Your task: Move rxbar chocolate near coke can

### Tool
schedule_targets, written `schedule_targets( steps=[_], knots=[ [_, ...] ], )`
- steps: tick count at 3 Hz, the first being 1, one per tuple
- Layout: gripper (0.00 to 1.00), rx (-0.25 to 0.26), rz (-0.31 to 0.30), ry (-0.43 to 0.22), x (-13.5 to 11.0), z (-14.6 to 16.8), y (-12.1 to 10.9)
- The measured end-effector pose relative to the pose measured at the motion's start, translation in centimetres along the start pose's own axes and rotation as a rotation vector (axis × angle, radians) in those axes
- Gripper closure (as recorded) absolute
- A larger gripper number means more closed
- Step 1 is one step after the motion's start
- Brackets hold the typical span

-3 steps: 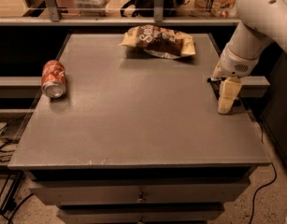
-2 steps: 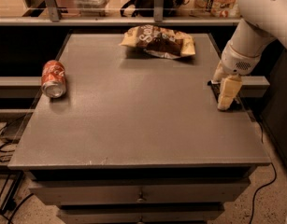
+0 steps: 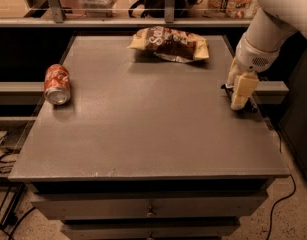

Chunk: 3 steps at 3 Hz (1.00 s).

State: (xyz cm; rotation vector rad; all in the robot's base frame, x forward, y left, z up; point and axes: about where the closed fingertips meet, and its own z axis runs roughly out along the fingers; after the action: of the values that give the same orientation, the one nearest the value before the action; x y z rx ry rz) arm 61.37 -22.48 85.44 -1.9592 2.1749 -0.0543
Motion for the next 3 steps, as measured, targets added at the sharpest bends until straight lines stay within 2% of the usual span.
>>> schedule_targets(
  steps=[1,2,3],
  knots=[
    [1.00,0.074,-0.046,-0.052,-2.7,-3.1,-1.5],
    [1.00,0.140,-0.080,-0.161,-6.7,-6.3,-3.4],
    [1.00,0.195,-0.103,-0.321,-12.1,-9.0,-4.8]
  ],
)
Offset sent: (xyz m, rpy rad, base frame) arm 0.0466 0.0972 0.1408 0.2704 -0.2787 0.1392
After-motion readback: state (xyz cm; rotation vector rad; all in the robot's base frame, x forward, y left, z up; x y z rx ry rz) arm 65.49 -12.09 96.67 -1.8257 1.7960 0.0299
